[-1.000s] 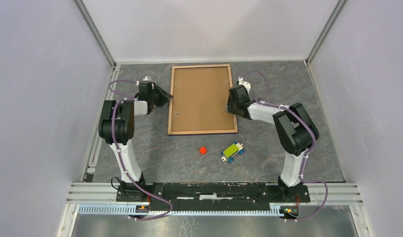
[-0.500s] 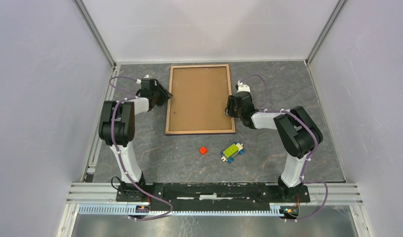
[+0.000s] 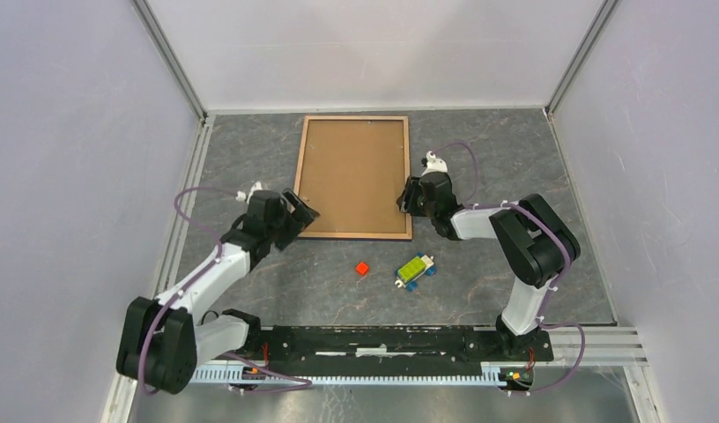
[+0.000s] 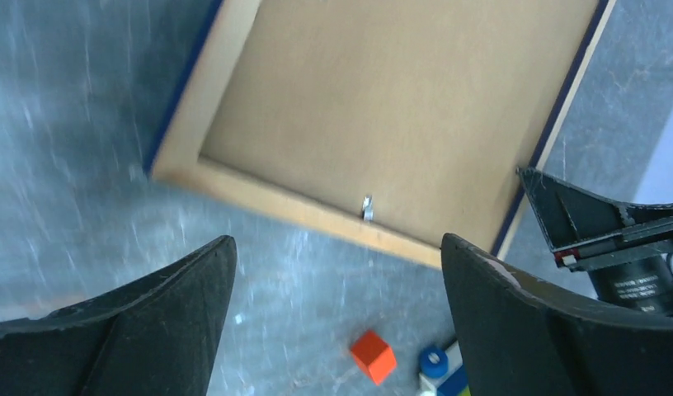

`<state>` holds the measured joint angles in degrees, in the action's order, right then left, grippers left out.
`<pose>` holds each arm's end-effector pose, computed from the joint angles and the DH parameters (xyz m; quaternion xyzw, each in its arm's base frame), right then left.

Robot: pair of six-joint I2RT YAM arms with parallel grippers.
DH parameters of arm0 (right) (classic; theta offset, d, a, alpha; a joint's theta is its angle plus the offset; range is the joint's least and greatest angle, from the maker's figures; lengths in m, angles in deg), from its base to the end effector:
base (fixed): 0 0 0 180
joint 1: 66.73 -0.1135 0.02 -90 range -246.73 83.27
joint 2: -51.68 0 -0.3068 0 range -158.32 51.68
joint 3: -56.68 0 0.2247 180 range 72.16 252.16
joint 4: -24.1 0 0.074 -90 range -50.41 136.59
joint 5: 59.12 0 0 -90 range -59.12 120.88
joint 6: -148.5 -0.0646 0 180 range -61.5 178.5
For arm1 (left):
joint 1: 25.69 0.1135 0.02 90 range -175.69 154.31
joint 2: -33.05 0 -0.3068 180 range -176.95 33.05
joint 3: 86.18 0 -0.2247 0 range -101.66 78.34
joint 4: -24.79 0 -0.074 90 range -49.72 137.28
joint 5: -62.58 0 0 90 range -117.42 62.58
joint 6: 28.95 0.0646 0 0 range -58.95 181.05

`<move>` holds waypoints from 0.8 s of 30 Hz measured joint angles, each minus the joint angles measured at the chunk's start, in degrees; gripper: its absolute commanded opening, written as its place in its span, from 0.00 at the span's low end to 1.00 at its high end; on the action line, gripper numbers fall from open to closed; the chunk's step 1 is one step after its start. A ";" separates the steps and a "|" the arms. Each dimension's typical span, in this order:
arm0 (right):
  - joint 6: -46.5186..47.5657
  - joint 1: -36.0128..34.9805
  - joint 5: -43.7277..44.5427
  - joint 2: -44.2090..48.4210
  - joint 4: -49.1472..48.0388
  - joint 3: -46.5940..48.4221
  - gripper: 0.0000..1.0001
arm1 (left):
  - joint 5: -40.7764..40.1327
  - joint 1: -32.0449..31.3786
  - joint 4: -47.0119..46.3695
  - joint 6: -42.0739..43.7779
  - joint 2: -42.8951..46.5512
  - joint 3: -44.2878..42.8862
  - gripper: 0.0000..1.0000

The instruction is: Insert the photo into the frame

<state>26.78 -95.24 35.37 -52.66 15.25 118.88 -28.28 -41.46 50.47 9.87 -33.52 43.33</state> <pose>0.3348 0.1761 0.1840 0.0432 0.8785 0.2083 0.4278 0.2094 -0.0581 0.2405 -0.2805 0.8685 -0.2197 0.3446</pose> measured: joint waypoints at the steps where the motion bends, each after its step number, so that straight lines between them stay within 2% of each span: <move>1: -0.37 0.00 -0.26 0.33 -0.66 -0.70 0.51 | -0.02 -0.96 0.17 -2.32 1.70 1.88 1.00; 4: -1.90 0.00 -1.46 1.25 -3.52 -3.30 0.51 | -0.66 -5.62 0.17 -11.78 4.85 7.21 1.00; 7: -3.74 0.02 -3.10 1.33 -7.04 -5.27 0.51 | -1.25 -9.97 -0.28 -19.82 3.08 8.52 1.00; 17: -5.97 -0.37 -6.05 1.64 -10.36 -7.43 0.51 | -5.55 -19.89 -11.15 -43.93 -12.02 5.95 0.74; 24: -5.97 -0.52 -6.25 1.90 -10.43 -7.76 0.52 | -9.84 -20.96 -13.44 -51.69 -18.29 2.82 0.56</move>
<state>20.81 -95.77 29.12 -50.76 4.83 111.12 -38.11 -62.42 37.03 -41.82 -51.81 46.15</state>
